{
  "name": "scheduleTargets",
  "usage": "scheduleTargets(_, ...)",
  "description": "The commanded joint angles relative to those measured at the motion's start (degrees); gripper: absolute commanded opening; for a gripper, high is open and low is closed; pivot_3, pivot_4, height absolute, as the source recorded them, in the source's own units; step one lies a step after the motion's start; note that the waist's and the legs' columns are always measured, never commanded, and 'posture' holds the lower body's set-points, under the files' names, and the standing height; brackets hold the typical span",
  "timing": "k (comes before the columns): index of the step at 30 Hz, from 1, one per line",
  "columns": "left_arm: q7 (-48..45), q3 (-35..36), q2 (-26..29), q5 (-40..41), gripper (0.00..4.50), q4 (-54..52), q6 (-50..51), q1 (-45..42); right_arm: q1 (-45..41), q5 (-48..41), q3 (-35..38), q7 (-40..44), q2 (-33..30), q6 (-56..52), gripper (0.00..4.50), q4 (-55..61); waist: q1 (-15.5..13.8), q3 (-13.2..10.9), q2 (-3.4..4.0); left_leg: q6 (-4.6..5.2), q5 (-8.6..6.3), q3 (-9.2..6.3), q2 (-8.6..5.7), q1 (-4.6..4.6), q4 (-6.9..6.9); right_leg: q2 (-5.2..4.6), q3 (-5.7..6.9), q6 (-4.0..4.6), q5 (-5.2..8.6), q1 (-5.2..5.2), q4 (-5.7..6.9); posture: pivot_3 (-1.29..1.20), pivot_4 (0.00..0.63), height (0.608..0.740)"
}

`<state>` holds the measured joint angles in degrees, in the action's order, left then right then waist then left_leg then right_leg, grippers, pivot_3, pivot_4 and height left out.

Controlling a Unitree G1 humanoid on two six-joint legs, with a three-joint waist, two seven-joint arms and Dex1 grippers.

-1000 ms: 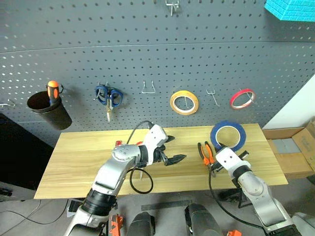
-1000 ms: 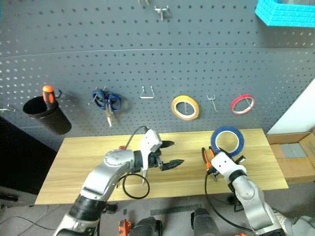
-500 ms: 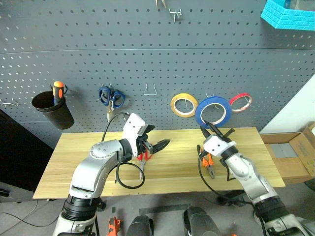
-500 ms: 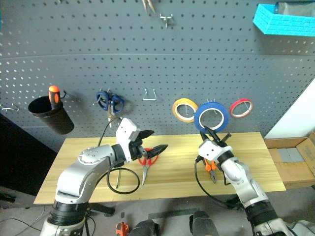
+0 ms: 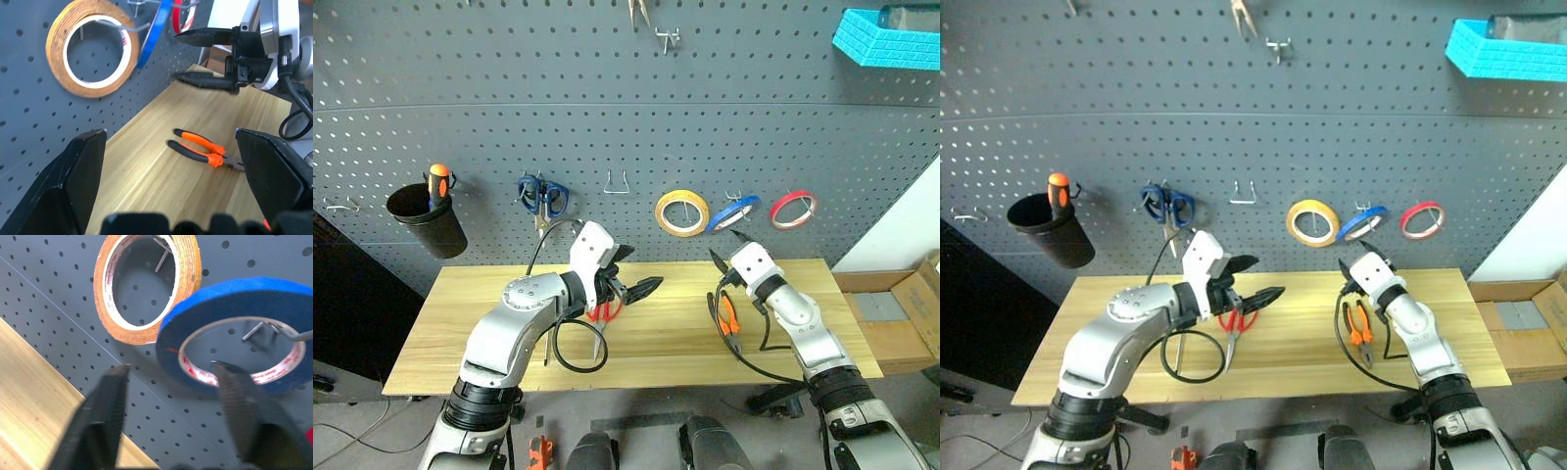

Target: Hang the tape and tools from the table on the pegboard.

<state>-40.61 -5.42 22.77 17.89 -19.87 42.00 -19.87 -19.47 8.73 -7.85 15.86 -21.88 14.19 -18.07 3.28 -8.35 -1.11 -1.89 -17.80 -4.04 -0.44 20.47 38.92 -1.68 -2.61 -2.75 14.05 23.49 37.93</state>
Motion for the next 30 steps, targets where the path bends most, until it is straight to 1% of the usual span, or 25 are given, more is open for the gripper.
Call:
scheduleTargets(1,0.11,-0.15,0.41,0.98,4.50,-1.17,-1.17,0.34,3.61,-2.02,1.44,0.87,0.51,-1.71,4.25,5.99,-0.01,0.09,0.00,0.00,0.00,0.00,0.00,0.00,0.00,0.00,0.00,0.00,0.00,0.00,0.00,-0.05,0.076,0.740)
scheduleTargets(2,0.06,-0.60,0.69,0.67,4.50,-1.38,-1.59,2.08,6.95,-2.92,1.18,1.49,0.84,-3.77,4.47,8.87,-0.01,0.22,0.03,0.01,0.00,0.00,0.00,0.00,0.00,0.00,0.00,0.00,0.00,0.00,0.01,-0.05,0.082,0.740)
scheduleTargets(4,-0.36,-2.34,2.32,-1.43,4.50,-1.29,-4.04,6.04,12.65,-4.36,0.69,2.40,1.85,-9.19,4.47,14.02,-0.01,0.63,0.19,0.02,-0.02,-0.02,0.04,0.00,-0.03,0.00,-0.02,0.01,0.02,0.00,-0.03,-0.05,0.089,0.740)
scheduleTargets(7,-1.10,-5.39,5.55,-4.88,4.50,-0.38,-9.08,11.76,16.47,-4.01,0.13,1.74,4.11,-24.75,4.47,18.74,0.31,0.67,0.24,0.06,-0.04,0.02,0.09,-0.09,-0.12,0.03,-0.12,0.06,0.06,0.00,-0.01,-0.05,0.107,0.740)
scheduleTargets(9,-1.12,-6.53,6.39,-6.01,4.50,0.65,-11.38,14.28,15.92,-6.11,1.13,1.22,6.94,-37.12,4.47,20.34,0.10,0.66,0.25,0.07,-0.04,0.03,0.07,-0.13,-0.08,0.02,-0.13,0.07,0.06,-0.02,0.05,-0.06,0.118,0.740)
scheduleTargets(10,-1.30,-7.17,6.88,-6.80,4.50,1.24,-12.62,15.16,14.91,-6.62,1.25,1.25,7.97,-41.40,4.47,20.43,0.06,0.62,0.27,0.08,-0.04,0.03,0.08,-0.16,-0.06,0.02,-0.11,0.07,0.06,-0.07,0.04,-0.06,0.121,0.740)
scheduleTargets(13,-1.95,-8.81,7.96,-8.61,4.50,2.20,-15.25,16.39,10.88,-7.55,1.68,1.22,9.77,-50.13,4.47,19.67,0.01,0.43,0.38,0.14,0.03,0.09,0.04,-0.62,-0.04,0.14,-0.12,0.17,0.09,-0.46,0.04,-0.05,0.136,0.740)
scheduleTargets(15,-2.01,-9.19,8.08,-9.11,4.50,2.51,-16.11,16.31,8.26,-6.68,0.80,1.33,9.46,-52.88,4.47,18.03,0.01,0.33,0.42,0.21,0.10,0.14,0.02,-0.67,-0.03,0.32,-0.16,0.27,0.20,-0.50,0.00,-0.03,0.151,0.740)
scheduleTargets(18,-1.38,-9.05,7.64,-9.62,4.50,2.97,-16.64,15.76,5.13,-6.94,1.50,0.51,9.77,-56.58,4.47,14.77,-0.05,0.18,0.42,0.22,0.12,0.12,0.07,-0.67,-0.03,0.46,-0.03,0.11,0.09,-0.49,0.05,-0.02,0.160,0.740)
scheduleTargets(20,-0.93,-9.03,7.36,-9.72,4.50,2.29,-16.29,16.04,3.57,-7.24,2.82,-0.50,9.87,-58.25,4.47,12.63,-0.12,0.02,0.45,0.23,0.11,0.07,0.11,-0.61,-0.13,0.49,0.08,0.32,0.09,-0.42,0.07,0.00,0.172,0.740)
scheduleTargets(21,-0.66,-8.95,7.27,-9.68,4.50,1.68,-16.00,16.38,2.88,-7.18,3.25,-0.92,9.68,-58.51,4.47,11.55,-0.14,-0.09,0.48,0.24,0.10,0.04,0.12,-0.58,-0.14,0.48,0.09,0.51,0.02,-0.40,0.08,0.01,0.177,0.740)
scheduleTargets(24,0.19,-8.51,7.01,-9.21,4.50,-0.59,-14.76,17.74,1.22,-7.17,4.12,-1.41,9.18,-58.53,4.47,8.59,-0.39,-0.83,0.49,0.26,0.09,-0.09,0.11,-0.51,-0.21,0.45,0.07,0.49,0.03,-0.31,0.04,0.02,0.184,0.740)
scheduleTargets(30,1.58,-7.72,7.18,-8.62,4.50,-3.21,-12.98,19.65,-2.48,-7.97,4.98,-2.13,10.78,-58.78,4.47,1.59,-0.42,-1.45,0.50,0.45,-0.08,-0.09,0.13,-0.49,-0.27,0.42,0.07,0.48,0.12,-0.27,0.01,0.05,0.199,0.740)
